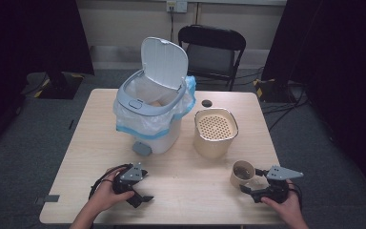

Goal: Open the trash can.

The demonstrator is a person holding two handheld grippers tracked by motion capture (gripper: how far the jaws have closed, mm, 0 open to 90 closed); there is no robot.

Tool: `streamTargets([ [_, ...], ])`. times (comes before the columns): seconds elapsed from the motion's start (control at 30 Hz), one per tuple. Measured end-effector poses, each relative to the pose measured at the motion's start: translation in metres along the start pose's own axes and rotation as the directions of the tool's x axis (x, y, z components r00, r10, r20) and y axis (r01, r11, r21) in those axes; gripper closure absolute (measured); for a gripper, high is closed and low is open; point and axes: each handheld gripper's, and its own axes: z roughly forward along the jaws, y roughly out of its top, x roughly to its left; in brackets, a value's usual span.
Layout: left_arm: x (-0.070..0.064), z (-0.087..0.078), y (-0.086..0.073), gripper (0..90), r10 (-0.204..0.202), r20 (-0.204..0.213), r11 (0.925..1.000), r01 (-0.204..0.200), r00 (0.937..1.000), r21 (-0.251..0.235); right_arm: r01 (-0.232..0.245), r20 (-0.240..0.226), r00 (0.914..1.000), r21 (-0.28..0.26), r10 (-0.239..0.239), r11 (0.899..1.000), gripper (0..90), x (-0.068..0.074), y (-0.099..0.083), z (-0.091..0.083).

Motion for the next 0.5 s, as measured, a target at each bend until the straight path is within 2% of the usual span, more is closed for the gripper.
streamTargets([
  [0.23,0.0,0.0,0.0,4.8,0.0,0.0,1.0,0.0,1.0,0.0,0.041,0.002,0.9992,-0.016,-0.041,0.999,16.0,0.003,0.001,0.008],
  [0.5,0.0,0.0,0.0,4.8,0.001,0.0,1.0,-0.001,1.0,0.001,0.034,-0.005,0.9994,-0.045,-0.035,0.998,17.1,0.001,0.004,0.012],
])
